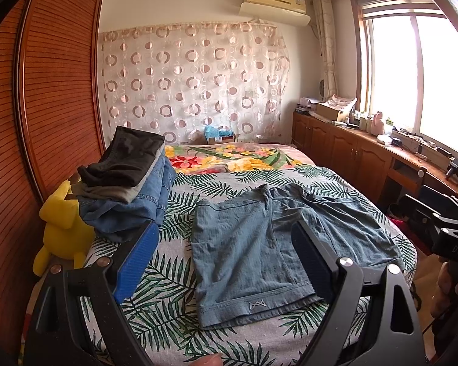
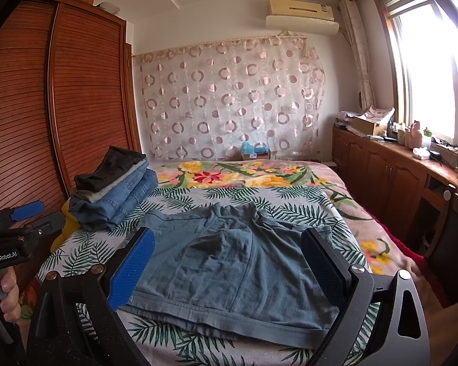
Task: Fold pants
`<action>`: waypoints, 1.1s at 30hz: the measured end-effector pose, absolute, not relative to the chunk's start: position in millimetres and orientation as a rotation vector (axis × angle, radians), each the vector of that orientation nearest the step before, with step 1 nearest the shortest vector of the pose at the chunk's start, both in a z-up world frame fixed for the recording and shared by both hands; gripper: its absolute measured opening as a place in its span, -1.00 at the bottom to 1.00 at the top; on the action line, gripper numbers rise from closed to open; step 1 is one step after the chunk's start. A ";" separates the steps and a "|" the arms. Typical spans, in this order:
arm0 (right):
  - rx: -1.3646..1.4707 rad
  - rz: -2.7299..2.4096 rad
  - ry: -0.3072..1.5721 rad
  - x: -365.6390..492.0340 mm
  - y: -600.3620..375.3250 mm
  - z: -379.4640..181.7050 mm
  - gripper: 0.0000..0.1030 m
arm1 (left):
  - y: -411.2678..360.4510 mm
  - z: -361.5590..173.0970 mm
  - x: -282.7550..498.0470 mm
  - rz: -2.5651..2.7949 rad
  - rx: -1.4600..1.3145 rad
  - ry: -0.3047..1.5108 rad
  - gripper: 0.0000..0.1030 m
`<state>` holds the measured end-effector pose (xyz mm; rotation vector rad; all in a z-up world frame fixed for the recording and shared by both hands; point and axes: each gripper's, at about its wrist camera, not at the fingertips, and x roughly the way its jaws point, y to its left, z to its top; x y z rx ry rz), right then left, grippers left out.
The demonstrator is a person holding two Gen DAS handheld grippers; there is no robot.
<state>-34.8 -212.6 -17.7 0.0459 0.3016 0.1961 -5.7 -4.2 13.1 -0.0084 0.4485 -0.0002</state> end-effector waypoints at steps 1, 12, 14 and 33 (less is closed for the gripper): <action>0.046 0.197 0.301 -34.7 -212.6 -17.7 0.88 | -4.9 13.5 -6.3 -0.001 -0.008 0.447 0.73; 0.045 0.197 0.302 -34.7 -211.6 -18.0 0.88 | -6.0 13.8 -6.9 -0.006 -0.012 0.445 0.73; 0.045 0.197 0.303 -34.8 -211.4 -18.0 0.88 | -7.3 13.5 -8.9 -0.008 -0.013 0.440 0.73; 0.033 0.176 0.340 -28.6 -217.5 -27.4 0.88 | -3.4 -5.6 1.7 -0.019 -0.021 0.509 0.73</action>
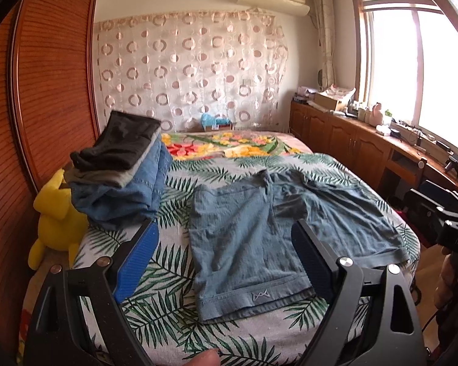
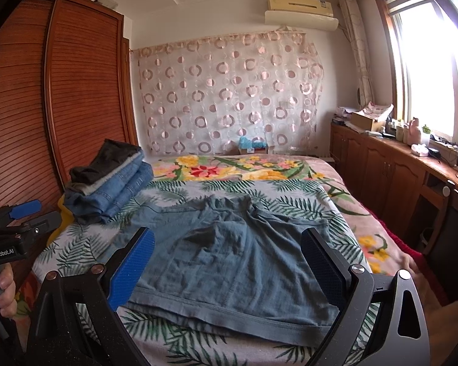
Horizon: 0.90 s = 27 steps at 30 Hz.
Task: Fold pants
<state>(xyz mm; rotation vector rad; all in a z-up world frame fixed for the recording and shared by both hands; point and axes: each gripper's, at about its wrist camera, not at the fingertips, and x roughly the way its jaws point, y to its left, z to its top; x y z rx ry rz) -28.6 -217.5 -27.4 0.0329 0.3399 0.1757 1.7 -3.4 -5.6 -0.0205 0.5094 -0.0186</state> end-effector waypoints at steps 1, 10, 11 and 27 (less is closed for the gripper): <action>0.034 0.172 0.345 -27.7 -219.0 -28.6 0.88 | -3.0 -8.9 3.3 -0.022 -0.023 0.519 0.73; 0.025 0.133 0.394 -20.2 -237.4 -38.5 0.88 | 8.9 -36.7 16.1 -0.034 -0.018 0.583 0.73; 0.022 0.130 0.397 -20.9 -237.6 -38.7 0.88 | 10.1 -40.2 17.6 -0.033 -0.017 0.591 0.73; 0.007 0.113 0.480 -22.1 -237.2 -42.3 0.88 | 32.0 -88.3 28.8 -0.040 -0.036 0.728 0.71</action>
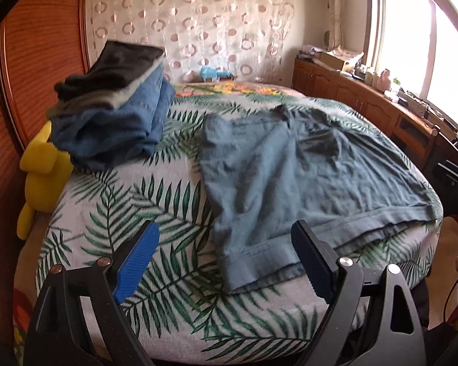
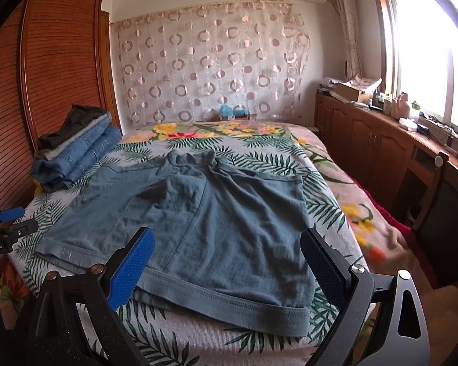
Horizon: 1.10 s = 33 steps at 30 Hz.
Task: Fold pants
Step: 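Lower the left tool to the shorts' leg hem and close it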
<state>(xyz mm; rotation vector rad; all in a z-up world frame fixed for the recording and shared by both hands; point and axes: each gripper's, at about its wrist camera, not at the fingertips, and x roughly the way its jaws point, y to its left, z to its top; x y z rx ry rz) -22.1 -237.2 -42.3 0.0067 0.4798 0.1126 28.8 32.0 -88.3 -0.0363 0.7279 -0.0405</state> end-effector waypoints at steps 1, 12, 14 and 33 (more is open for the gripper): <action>0.008 0.115 0.480 -19.7 -239.5 -43.2 0.88 | 33.0 -90.7 28.4 -0.044 -0.036 0.736 0.69; 0.007 0.129 0.505 -16.6 -245.0 -43.1 0.88 | 35.8 -112.6 20.8 -0.132 -0.061 0.827 -0.10; 0.010 0.129 0.506 -17.4 -247.6 -42.9 0.88 | 36.2 -114.8 19.4 -0.143 -0.067 0.834 -0.21; 0.029 0.135 0.535 -14.1 -254.6 -48.3 0.88 | 25.5 -91.8 21.5 -0.232 -0.064 0.752 -0.85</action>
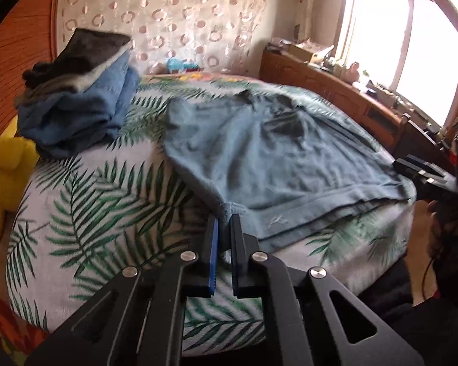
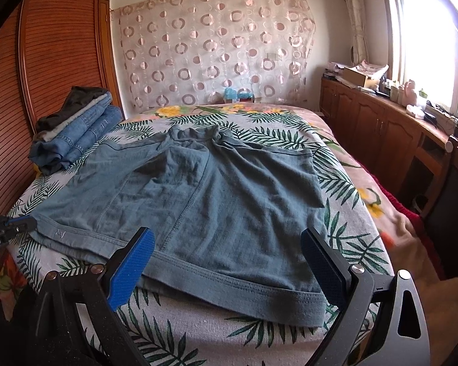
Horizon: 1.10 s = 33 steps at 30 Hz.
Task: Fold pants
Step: 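Lower the left tool to the shorts' leg hem and close it, then lift the gripped leg with the left tool and fold it over the other leg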
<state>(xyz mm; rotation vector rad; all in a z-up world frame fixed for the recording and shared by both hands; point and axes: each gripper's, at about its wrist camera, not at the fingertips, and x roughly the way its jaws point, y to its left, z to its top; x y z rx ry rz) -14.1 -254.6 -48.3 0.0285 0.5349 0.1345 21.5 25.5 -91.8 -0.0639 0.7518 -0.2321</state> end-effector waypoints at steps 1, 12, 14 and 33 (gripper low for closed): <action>0.030 0.136 0.537 -14.3 -254.8 -48.7 0.88 | 23.8 -88.3 22.9 -0.243 -0.066 0.746 -0.85; 0.022 0.129 0.535 -15.7 -259.7 -44.1 0.88 | -21.5 -38.8 50.3 -0.391 -0.027 0.656 -0.85; 0.029 0.127 0.531 -16.2 -262.5 -42.6 0.88 | -33.1 -29.4 58.0 -0.423 -0.014 0.641 -0.85; 0.050 0.089 0.493 -26.6 -278.3 -37.3 0.87 | -133.4 24.7 88.2 -0.626 0.095 0.563 -0.85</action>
